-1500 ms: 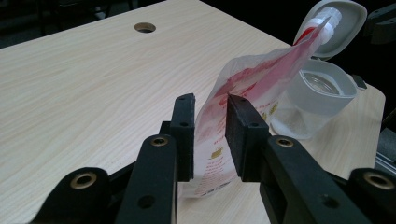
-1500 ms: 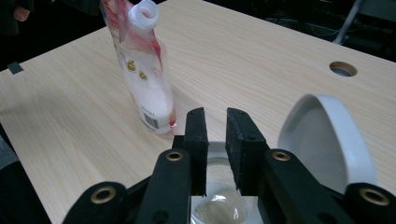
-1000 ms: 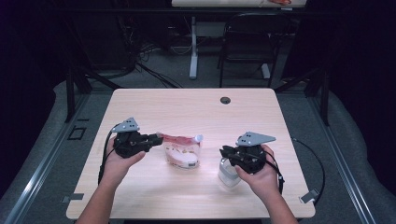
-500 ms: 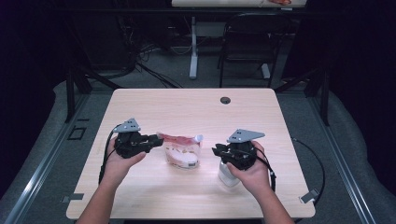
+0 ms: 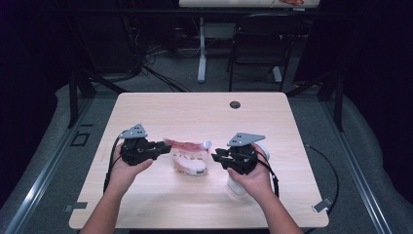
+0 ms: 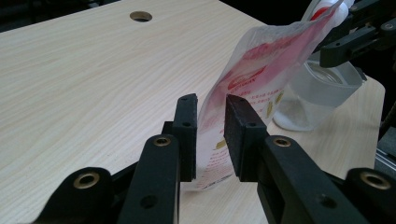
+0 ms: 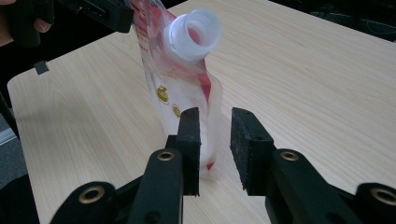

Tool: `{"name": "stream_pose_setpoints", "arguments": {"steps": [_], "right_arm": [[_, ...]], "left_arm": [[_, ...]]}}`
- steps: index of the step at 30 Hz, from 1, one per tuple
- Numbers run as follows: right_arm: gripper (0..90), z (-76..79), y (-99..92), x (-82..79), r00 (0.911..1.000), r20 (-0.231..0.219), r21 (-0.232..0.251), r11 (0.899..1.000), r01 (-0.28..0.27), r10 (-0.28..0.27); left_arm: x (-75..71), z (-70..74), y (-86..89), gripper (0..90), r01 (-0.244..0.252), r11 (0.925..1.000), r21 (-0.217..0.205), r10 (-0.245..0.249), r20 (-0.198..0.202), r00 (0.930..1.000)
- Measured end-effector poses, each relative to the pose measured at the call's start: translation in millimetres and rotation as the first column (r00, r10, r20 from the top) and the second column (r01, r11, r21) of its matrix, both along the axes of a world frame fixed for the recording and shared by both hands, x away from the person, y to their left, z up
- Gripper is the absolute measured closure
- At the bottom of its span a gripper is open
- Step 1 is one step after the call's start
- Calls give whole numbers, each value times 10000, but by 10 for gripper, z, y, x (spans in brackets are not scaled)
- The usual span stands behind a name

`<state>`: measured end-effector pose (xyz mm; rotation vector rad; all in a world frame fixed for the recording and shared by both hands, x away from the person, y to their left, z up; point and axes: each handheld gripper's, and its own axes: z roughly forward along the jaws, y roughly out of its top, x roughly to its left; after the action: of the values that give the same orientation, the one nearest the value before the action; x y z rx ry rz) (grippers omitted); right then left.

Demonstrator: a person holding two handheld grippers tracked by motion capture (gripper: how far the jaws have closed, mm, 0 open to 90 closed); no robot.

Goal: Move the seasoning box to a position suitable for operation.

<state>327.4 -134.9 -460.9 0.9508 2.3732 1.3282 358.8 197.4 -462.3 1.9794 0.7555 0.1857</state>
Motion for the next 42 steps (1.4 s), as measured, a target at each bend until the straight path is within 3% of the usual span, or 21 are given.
{"name": "stream_pose_setpoints", "arguments": {"steps": [12, 24, 42], "right_arm": [[713, -47, 130, 89, 9998, -151, 350, 9994, -84, 89], [799, -5, 195, 92, 9998, 72, -72, 9998, 165, -164], [827, 7, 30, -45, 9998, -156, 222, 9997, 113, -109]], "left_arm": [[6, 1, 13, 768, 43, 9999, -151, -45, -105, 9999], [-10, 7, 1, 839, 5, 10000, -95, -5, 14, 10000], [-137, 43, -97, 873, 598, 9981, -145, -599, -108, 9981]]}}
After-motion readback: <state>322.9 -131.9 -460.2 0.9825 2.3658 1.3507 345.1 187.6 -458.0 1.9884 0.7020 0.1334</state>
